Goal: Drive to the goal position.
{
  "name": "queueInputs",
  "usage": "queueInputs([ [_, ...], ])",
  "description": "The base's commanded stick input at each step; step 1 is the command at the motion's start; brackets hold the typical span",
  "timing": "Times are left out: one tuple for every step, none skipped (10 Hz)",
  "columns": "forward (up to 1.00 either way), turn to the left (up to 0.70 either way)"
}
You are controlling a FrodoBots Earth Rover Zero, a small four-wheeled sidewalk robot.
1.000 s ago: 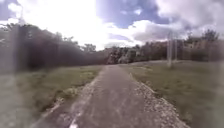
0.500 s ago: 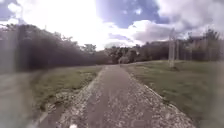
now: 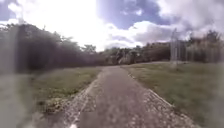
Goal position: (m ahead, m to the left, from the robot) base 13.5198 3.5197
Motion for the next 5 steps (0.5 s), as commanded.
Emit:
queueInputs([
  [0.7,-0.25],
  [0.7,-0.33],
  [0.7,-0.3],
  [0.7,-0.27],
  [0.7,0.01],
])
